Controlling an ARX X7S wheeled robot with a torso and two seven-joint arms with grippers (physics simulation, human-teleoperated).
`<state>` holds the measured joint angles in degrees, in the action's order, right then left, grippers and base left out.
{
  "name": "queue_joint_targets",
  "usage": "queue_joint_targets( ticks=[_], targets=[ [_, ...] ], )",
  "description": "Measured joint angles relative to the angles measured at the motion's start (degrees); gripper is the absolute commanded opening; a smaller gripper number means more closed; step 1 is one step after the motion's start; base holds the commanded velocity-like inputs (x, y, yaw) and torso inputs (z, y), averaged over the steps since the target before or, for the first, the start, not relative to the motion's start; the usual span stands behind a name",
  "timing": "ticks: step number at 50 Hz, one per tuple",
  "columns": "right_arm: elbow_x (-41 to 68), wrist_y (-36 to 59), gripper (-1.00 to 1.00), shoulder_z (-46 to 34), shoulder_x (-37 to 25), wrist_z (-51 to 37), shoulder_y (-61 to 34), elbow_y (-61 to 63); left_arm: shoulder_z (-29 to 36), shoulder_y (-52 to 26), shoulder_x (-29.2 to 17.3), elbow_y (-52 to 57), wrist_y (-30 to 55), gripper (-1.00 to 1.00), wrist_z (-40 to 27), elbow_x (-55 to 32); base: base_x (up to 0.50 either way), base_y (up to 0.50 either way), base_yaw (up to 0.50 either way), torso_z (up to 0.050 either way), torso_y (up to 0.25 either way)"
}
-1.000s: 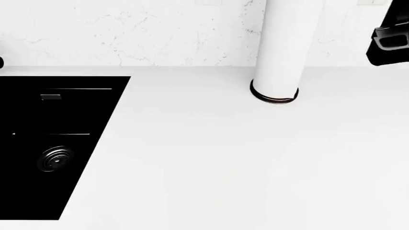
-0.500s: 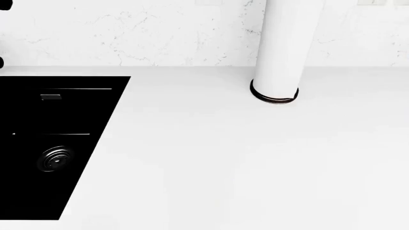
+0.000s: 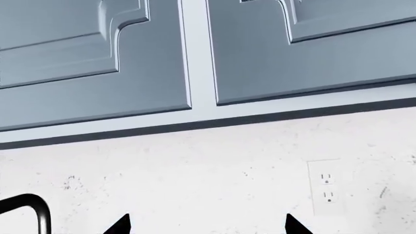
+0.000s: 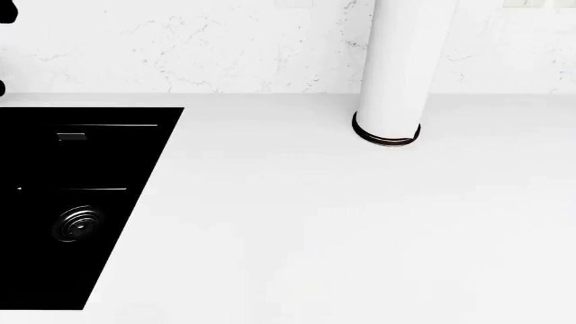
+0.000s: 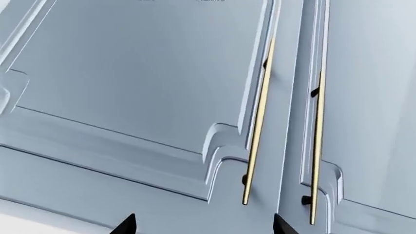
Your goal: Pick and place the shaker into the drawer. Then close the cabinet.
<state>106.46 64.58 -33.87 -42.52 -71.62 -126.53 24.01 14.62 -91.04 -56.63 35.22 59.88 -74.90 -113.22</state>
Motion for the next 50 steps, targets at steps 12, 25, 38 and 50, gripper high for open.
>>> queue_joint_targets(
  ticks=[12, 25, 38, 50],
  targets=[
    [-5.2, -2.0, 1.0, 0.3, 2.5, 4.2, 2.8, -2.9, -0.4, 1.5, -0.6, 0.3, -0.5, 1.0, 0.7, 0.9, 0.0, 0.0, 0.0, 0.0, 0.0],
    [-10.7, -4.0, 1.0, 0.2, 2.5, 8.2, 7.2, -5.0, -0.7, 2.9, -0.9, 0.7, -0.9, 1.0, 1.3, 1.7, 0.0, 0.0, 0.0, 0.0, 0.0],
    [-15.4, -5.7, 1.0, -0.1, 2.1, 11.8, 10.1, -7.4, -0.5, 3.4, -1.1, 0.9, -1.2, 1.0, 1.4, 2.0, 0.0, 0.0, 0.0, 0.0, 0.0],
    [-20.8, -7.4, 1.0, -1.5, 3.8, 16.6, 10.5, -12.6, -0.4, 4.2, -1.0, 1.2, -1.5, 1.0, 1.7, 2.7, 0.0, 0.0, 0.0, 0.0, 0.0]
  ],
)
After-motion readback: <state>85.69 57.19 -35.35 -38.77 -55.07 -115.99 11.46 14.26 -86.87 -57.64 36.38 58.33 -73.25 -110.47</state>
